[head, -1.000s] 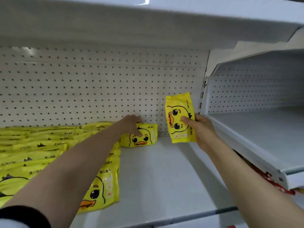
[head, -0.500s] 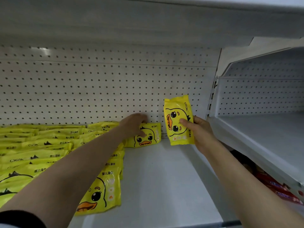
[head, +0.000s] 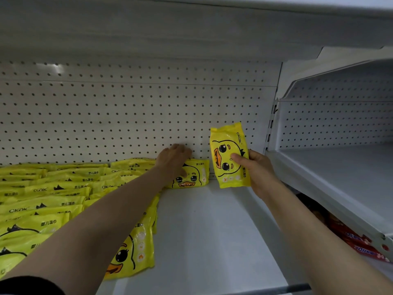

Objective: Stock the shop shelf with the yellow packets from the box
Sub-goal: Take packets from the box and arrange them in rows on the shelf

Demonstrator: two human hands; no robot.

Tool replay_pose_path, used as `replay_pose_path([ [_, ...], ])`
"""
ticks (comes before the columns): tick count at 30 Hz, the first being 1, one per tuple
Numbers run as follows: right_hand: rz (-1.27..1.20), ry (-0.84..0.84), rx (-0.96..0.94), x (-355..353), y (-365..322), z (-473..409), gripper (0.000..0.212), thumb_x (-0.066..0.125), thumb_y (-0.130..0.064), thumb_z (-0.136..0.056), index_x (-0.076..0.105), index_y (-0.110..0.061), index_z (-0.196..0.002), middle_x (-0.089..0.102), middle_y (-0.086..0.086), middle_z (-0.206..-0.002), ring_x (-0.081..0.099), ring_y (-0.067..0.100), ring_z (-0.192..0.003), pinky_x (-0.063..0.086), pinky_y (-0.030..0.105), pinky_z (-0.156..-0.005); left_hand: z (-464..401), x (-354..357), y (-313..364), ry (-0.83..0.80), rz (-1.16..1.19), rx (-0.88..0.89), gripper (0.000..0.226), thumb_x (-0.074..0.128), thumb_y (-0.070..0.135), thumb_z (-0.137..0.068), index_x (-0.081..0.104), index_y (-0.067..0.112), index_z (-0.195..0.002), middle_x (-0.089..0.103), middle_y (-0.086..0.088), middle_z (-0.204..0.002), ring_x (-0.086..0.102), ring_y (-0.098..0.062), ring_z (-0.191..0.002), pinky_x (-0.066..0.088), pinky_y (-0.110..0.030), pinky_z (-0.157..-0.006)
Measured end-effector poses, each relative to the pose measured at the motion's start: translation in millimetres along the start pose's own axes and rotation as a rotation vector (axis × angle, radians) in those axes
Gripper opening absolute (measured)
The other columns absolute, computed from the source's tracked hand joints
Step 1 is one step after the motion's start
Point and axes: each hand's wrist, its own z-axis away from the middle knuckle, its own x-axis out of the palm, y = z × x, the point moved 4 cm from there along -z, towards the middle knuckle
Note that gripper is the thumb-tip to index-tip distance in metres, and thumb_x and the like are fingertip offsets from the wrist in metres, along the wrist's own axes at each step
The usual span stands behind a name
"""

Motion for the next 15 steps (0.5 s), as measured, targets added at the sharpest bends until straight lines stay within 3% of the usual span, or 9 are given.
replay_pose_path([
  [3, 0.043, 0.007, -0.011, -2.5, -2.0, -1.5, 0.026, 0.076, -0.014, -0.083, 0.073, -0.010, -0.109, 0.077, 0.008, -0.099, 0.074, 0.027, -0.090, 0.061, 0.043, -0.077, 2.6, -6.5, -6.7, 0.030, 0.148, -0.074, 0.063, 0.081, 0.041, -0.072, 0.047, 0.020, -0.122, 0.047, -0.002, -0.122, 0.052, -0.022, -0.109, 0.049, -0.035, -0.081],
  [6, 0.108, 0.003, -0.034, -2.0, -7.0, -7.1, 0.029, 0.079, -0.014, -0.081, 0.072, -0.011, -0.109, 0.077, 0.005, -0.097, 0.075, 0.020, -0.083, 0.061, 0.034, -0.070, -0.2, -21.9, -20.9, 0.162, 0.567, -0.217, 0.042, 0.071, 0.043, -0.082, 0.053, 0.023, -0.115, 0.053, 0.002, -0.112, 0.058, -0.018, -0.097, 0.052, -0.036, -0.081],
  [8, 0.212, -0.015, -0.035, -0.2, -8.1, -14.2, 0.030, 0.082, -0.015, -0.078, 0.070, -0.012, -0.105, 0.076, 0.001, -0.092, 0.073, 0.011, -0.074, 0.058, 0.025, -0.061, -0.3, -42.8, -24.9, 0.295, 0.790, -0.231, 0.031, 0.062, 0.042, -0.091, 0.057, 0.020, -0.111, 0.060, 0.003, -0.105, 0.060, -0.016, -0.094, 0.050, -0.026, -0.079],
  [10, 0.386, -0.071, -0.029, 5.2, -6.8, -23.4, 0.031, 0.086, -0.016, -0.073, 0.069, -0.013, -0.099, 0.075, -0.001, -0.089, 0.071, 0.006, -0.069, 0.055, 0.021, -0.057, 4.8, -66.4, -20.5, 0.324, 0.907, -0.150, 0.034, 0.061, 0.043, -0.092, 0.060, 0.019, -0.115, 0.063, 0.005, -0.107, 0.059, -0.011, -0.097, 0.045, -0.018, -0.077],
  [13, 0.691, -0.217, -0.060, 24.2, -2.3, -37.2, 0.033, 0.091, -0.022, -0.066, 0.070, -0.020, -0.090, 0.073, 0.002, -0.095, 0.070, 0.015, -0.085, 0.056, 0.028, -0.074, 16.0, -81.0, -5.4, 0.142, 0.853, 0.042, 0.053, 0.076, 0.044, -0.080, 0.057, 0.029, -0.127, 0.060, 0.011, -0.119, 0.053, -0.004, -0.107, 0.044, -0.021, -0.089],
  [15, 0.824, -0.317, -0.087, 43.0, 1.0, -41.0, 0.032, 0.092, -0.024, -0.064, 0.070, -0.024, -0.087, 0.073, 0.001, -0.095, 0.067, 0.014, -0.086, 0.052, 0.028, -0.078, 21.5, -68.8, 0.6, -0.047, 0.765, 0.085, 0.068, 0.084, 0.041, -0.071, 0.053, 0.033, -0.132, 0.057, 0.011, -0.118, 0.051, -0.004, -0.107, 0.042, -0.019, -0.085],
])
